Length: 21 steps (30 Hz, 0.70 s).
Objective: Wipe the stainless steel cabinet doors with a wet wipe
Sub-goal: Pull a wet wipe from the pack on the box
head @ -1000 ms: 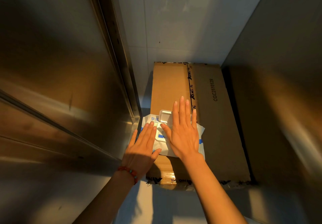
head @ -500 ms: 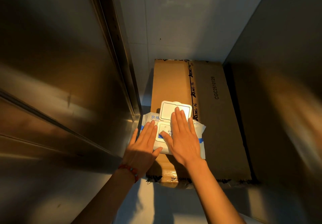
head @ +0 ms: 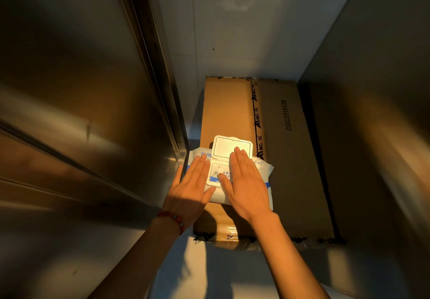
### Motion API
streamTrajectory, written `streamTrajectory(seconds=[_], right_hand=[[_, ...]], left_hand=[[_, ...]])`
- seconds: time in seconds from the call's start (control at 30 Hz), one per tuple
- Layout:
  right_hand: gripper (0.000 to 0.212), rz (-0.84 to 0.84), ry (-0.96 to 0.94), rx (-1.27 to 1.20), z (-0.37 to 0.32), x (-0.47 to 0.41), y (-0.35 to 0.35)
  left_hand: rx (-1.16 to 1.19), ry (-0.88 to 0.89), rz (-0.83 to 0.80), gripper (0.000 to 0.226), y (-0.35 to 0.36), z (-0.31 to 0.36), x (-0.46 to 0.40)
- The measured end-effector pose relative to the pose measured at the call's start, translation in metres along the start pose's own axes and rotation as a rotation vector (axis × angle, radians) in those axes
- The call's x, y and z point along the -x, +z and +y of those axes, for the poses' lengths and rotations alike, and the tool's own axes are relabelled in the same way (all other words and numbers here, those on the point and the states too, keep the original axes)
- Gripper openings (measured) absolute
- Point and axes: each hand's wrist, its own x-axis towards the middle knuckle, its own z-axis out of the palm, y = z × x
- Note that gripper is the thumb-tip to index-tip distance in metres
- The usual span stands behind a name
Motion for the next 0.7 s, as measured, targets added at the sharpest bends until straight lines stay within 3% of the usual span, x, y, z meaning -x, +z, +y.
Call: streamTrajectory(seconds=[0.2, 0.3, 0.43, 0.7], right_hand=[[0.067, 0.008, 0.006, 0.006, 0.0, 0.002, 0.001], [0.067, -0.001, 0.016, 0.011, 0.0, 0.002, 0.003], [0.067, -0.001, 0.019, 0.01, -0.001, 0.002, 0.003], [0.065, 0.017, -0.005, 0.003, -0.001, 0.003, 0.003]], left_hand=[[0.05, 0.012, -0.064, 0.065, -0.003, 0.002, -0.007], [0.142, -0.034, -0.23, 0.073, -0.003, 0.003, -0.015], [0.08, -0.086, -0.452, 0.069, 0.003, -0.008, -0.022], [0.037, -0.074, -0.488, 0.07, 0.001, -0.01, -0.024]])
